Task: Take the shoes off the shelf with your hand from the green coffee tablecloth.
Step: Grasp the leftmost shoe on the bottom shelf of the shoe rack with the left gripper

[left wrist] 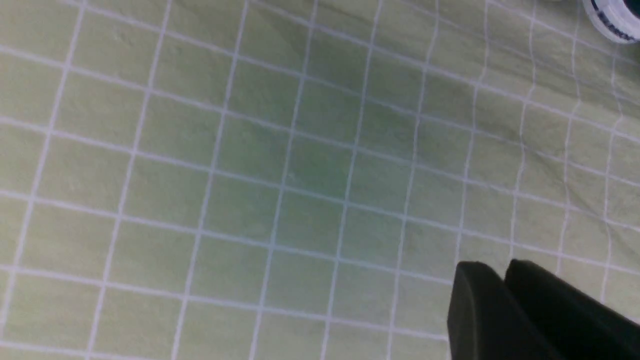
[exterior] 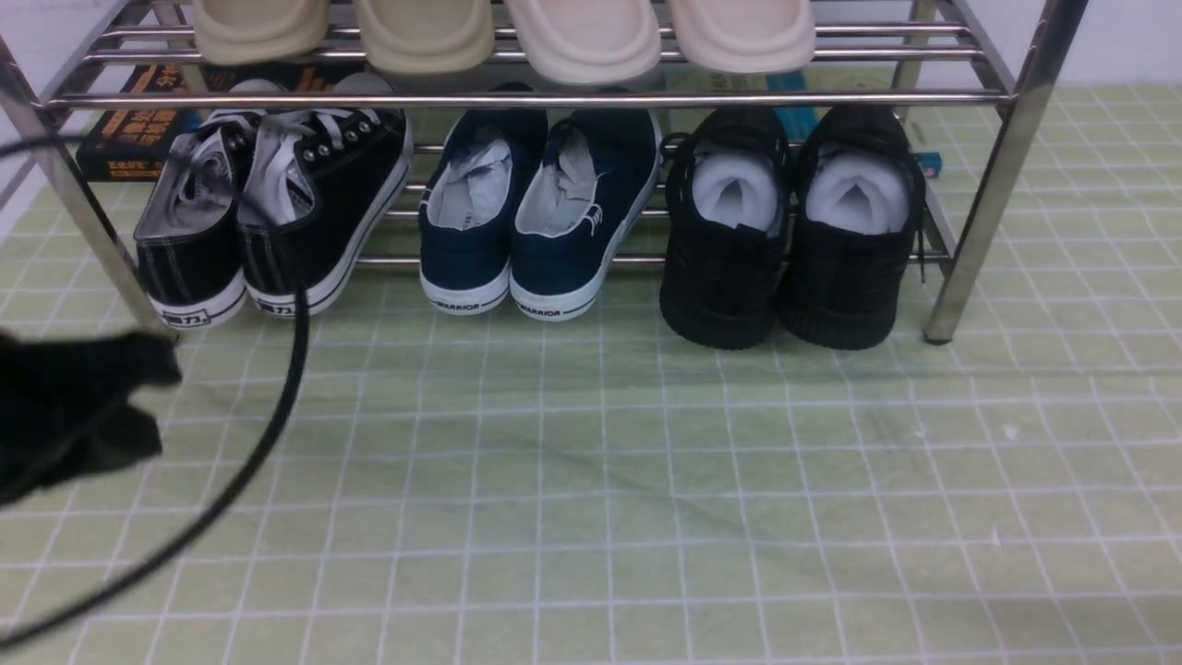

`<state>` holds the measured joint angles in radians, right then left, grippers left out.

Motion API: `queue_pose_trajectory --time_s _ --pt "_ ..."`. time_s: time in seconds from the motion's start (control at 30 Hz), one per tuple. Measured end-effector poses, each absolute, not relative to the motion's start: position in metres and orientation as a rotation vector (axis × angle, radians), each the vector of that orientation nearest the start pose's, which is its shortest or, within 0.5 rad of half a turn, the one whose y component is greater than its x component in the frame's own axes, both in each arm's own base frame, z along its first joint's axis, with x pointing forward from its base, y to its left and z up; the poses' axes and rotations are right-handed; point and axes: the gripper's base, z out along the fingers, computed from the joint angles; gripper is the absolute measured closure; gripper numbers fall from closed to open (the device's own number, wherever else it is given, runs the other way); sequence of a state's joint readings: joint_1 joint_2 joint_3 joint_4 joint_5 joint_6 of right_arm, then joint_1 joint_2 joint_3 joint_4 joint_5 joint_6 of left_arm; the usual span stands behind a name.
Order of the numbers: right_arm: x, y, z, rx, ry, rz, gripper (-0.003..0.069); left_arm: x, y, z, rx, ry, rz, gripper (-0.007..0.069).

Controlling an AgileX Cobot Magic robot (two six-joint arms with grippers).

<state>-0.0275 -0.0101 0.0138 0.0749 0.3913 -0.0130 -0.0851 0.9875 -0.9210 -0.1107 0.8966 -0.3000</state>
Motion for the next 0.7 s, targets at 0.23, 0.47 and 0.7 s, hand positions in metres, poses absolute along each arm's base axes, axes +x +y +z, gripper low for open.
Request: queue_pose_trajectory --time_s 0.23,0.47,0.7 --pt "0.052 0.001 0.174 0.059 1.877 0.047 0.0421 0.244 -0.002 0.358 -0.4 2.387 0.06 0.0288" --pt "0.052 0.001 0.174 0.059 1.877 0.047 0.0421 0.313 0.002 0.354 -0.395 2.427 0.239 0.0264" --pt "0.052 0.001 0.174 0.059 1.877 0.047 0.0421 0.347 0.02 0.34 -0.471 2.416 0.223 0.0461"
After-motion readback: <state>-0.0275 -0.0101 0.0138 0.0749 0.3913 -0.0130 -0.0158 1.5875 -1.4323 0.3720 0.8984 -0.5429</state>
